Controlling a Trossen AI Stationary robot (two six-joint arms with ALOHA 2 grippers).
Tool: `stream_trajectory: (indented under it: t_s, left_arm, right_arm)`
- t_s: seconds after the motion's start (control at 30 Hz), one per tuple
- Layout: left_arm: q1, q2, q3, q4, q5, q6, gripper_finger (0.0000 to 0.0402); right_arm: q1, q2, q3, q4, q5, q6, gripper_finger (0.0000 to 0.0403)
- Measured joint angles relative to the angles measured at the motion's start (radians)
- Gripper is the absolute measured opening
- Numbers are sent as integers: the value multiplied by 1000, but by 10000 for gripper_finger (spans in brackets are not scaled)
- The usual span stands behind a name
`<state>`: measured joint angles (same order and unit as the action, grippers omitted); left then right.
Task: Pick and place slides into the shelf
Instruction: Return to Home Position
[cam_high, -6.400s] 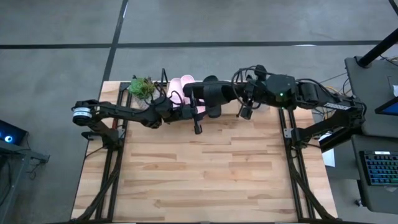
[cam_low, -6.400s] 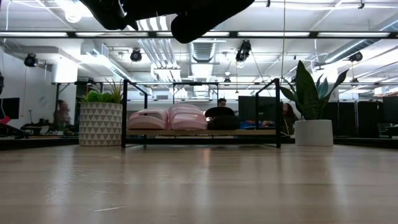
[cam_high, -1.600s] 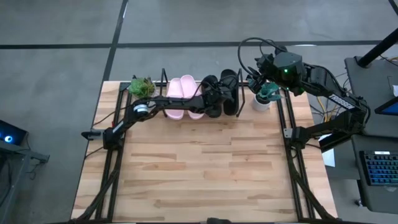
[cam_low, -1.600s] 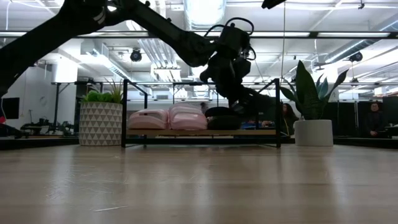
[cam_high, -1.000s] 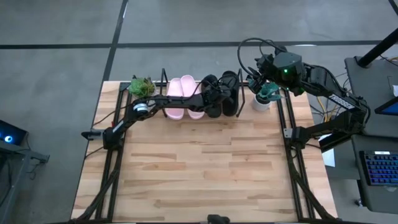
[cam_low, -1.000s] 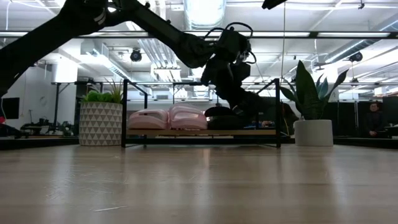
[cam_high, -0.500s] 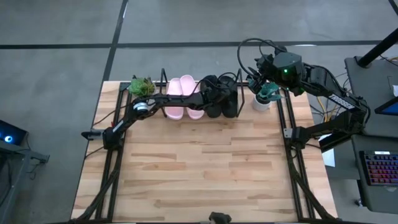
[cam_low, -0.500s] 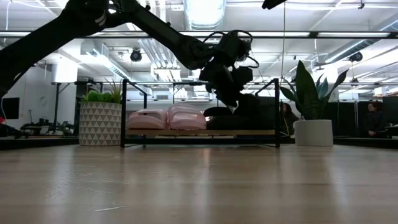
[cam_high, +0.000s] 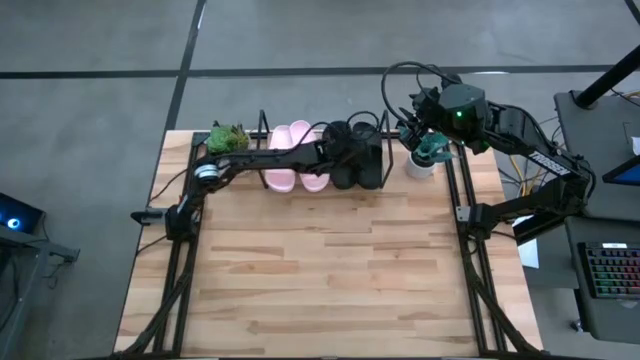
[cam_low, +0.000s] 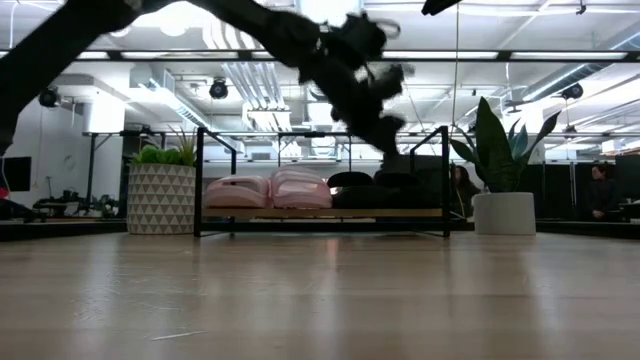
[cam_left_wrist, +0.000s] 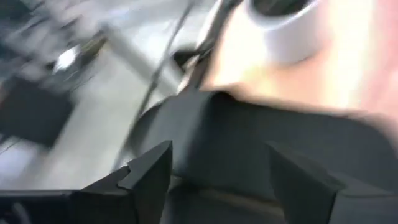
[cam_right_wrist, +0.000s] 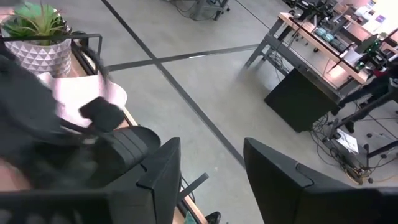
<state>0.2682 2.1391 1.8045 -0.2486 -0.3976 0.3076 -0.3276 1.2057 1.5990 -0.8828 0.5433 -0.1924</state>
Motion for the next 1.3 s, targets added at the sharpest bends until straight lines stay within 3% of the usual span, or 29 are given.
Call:
stream_trajectory:
  t_s: [0.07, 0.17, 0.23, 0.3, 0.47, 0.53, 0.73, 0.97, 1.3]
  left_arm:
    - [-25, -61, -35, 4, 99, 5, 220]
    - [-61, -176, -124, 20, 331, 35, 177]
    - [-91, -262, -215, 56, 484, 72, 142]
    - [-131, -352, -335, 130, 571, 114, 105]
    - [-237, -614, -662, 349, 572, 128, 22]
    - [-268, -733, -775, 379, 541, 115, 6]
    - [-338, -1121, -1051, 386, 395, -11, 10]
    - [-342, -1567, -1301, 364, 384, -100, 10]
    - [-341, -1908, -1544, 307, 388, -93, 11]
  right_arm:
    - [0, 0, 0, -2, 0, 0, 166]
    - [0, 0, 0, -8, -2, 8, 164]
    - [0, 0, 0, -24, -4, 28, 164]
    - [0, 0, 0, -45, -4, 59, 164]
    - [0, 0, 0, -91, -83, 105, 160]
    - [1, 0, 0, -89, -122, 111, 158]
    - [23, 0, -13, -59, -159, 114, 153]
    - [42, 1, -86, 39, -160, 96, 155]
    - [70, -4, -162, 129, -184, 62, 148]
